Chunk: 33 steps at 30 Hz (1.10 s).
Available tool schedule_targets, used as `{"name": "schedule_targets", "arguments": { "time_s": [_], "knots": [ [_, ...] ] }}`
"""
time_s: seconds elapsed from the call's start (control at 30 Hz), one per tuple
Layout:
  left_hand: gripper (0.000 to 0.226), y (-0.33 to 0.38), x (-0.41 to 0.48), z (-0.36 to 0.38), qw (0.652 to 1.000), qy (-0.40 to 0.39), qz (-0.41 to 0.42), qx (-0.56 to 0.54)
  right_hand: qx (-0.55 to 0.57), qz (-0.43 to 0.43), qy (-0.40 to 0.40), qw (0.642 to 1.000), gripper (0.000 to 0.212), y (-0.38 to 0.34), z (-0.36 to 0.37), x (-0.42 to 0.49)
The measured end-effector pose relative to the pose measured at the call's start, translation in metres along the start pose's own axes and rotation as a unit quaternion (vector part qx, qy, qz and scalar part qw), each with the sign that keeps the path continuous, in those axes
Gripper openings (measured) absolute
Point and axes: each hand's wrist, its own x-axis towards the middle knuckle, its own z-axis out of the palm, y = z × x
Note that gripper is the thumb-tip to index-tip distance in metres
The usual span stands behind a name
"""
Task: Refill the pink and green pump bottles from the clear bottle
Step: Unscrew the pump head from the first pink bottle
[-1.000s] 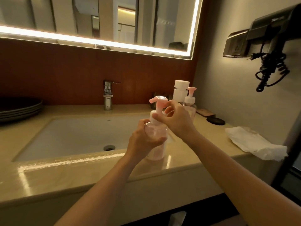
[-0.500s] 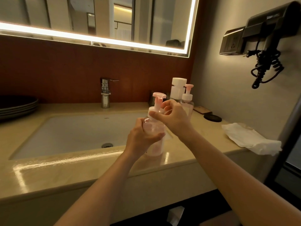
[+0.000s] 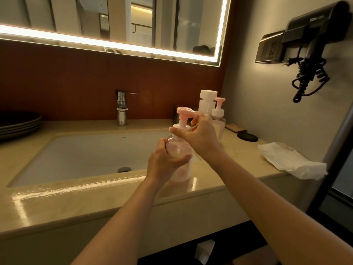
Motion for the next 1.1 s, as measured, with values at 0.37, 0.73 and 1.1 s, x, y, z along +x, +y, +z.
{"name": "schedule_targets", "arguments": {
  "time_s": [0.37,0.73,1.1],
  "knots": [
    [0.072,0.000,0.000,0.002,1.000,0.012,0.015,0.016,0.078,0.045,-0.018,0.996,0.061,0.003,0.010,-0.005],
    [0.071,-0.001,0.001,0.003,0.999,0.016,0.014,0.025,0.055,0.066,-0.022,0.996,0.064,0.000,0.012,-0.002],
    [0.074,0.000,0.001,0.004,1.000,0.018,0.009,0.024,0.055,0.084,0.018,0.995,0.068,-0.005,0.018,-0.003]
  ]
}}
